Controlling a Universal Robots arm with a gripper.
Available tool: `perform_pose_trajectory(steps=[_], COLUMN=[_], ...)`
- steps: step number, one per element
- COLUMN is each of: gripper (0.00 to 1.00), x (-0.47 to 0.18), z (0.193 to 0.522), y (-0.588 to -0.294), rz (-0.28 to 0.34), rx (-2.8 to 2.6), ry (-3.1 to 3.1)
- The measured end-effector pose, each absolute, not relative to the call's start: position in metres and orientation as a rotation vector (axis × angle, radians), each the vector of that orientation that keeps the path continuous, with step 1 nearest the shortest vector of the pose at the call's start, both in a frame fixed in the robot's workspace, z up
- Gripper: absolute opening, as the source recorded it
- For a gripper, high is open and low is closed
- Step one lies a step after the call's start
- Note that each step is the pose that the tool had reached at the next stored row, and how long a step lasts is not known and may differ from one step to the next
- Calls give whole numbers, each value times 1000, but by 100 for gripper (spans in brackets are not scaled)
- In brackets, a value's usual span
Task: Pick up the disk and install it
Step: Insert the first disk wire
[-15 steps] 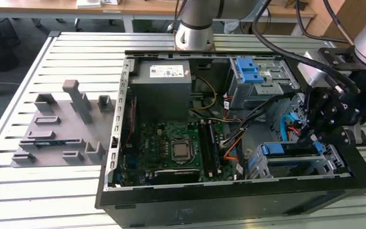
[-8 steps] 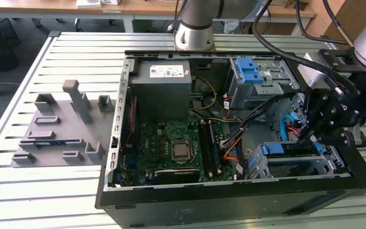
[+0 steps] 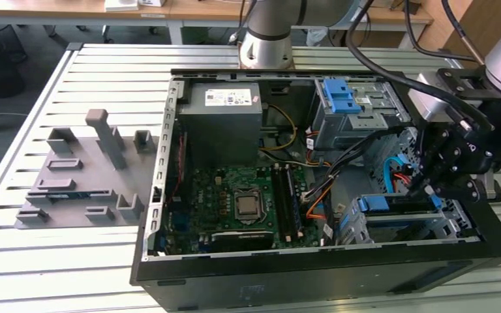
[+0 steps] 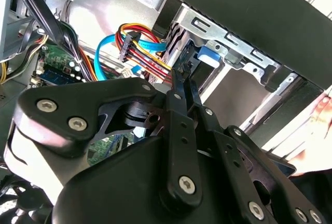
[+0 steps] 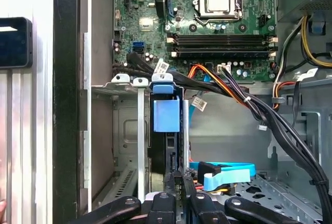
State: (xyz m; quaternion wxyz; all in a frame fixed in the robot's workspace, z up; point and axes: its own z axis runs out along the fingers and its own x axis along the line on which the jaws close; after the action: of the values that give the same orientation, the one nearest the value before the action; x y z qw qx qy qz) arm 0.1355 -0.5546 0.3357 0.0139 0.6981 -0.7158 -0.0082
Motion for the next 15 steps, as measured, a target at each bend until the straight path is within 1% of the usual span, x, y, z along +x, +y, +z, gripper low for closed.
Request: perform_pose_trajectory(steps=[15], gripper=[18], x=[137], z=[333], y=[-558], rz=[-29], rx=[2170], ry=[-2232])
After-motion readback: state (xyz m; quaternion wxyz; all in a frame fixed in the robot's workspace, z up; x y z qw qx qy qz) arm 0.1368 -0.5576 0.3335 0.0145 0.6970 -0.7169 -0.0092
